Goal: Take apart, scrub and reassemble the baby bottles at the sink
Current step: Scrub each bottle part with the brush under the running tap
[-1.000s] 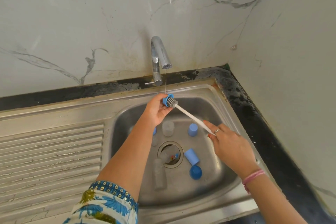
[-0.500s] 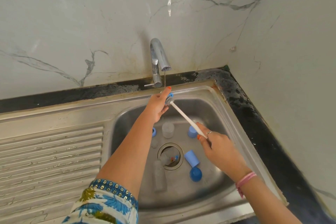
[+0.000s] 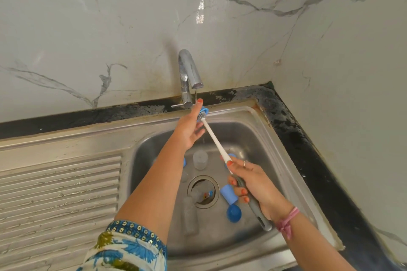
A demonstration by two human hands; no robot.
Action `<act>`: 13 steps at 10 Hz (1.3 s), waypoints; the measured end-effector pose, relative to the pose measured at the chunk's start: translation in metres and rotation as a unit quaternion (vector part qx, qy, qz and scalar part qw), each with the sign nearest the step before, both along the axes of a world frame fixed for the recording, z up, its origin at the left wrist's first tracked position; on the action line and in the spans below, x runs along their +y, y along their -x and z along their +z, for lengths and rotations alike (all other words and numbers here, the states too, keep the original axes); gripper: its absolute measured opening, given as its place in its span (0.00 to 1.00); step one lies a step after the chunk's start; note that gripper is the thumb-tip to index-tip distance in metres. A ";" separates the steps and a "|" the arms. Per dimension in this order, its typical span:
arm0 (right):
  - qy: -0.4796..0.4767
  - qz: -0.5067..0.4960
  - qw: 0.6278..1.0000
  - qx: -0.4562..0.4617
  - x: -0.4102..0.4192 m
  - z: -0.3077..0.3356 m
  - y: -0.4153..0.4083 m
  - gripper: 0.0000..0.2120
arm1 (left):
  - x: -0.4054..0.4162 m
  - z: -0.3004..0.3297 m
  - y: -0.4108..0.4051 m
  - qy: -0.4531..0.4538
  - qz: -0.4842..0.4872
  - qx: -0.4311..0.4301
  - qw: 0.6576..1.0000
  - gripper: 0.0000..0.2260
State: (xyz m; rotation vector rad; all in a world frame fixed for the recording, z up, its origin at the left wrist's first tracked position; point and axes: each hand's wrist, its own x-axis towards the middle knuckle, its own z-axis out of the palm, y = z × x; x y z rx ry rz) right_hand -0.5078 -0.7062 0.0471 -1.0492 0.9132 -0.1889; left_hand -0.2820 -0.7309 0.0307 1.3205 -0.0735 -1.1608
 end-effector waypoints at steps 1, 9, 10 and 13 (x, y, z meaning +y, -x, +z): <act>0.461 0.119 0.834 0.279 -0.010 -0.002 0.005 0.18 | 0.000 0.002 -0.005 -0.017 0.003 0.005 1.000 0.11; -0.271 0.026 0.952 -0.139 -0.014 0.005 -0.002 0.17 | 0.002 0.002 -0.002 0.091 0.027 0.144 0.985 0.08; -0.114 0.051 0.989 -0.080 -0.011 0.003 0.001 0.15 | 0.001 0.002 -0.005 0.011 0.006 0.023 1.000 0.15; 0.348 0.127 0.912 0.177 -0.006 -0.011 0.001 0.16 | -0.002 0.015 -0.002 0.018 0.017 0.067 0.997 0.06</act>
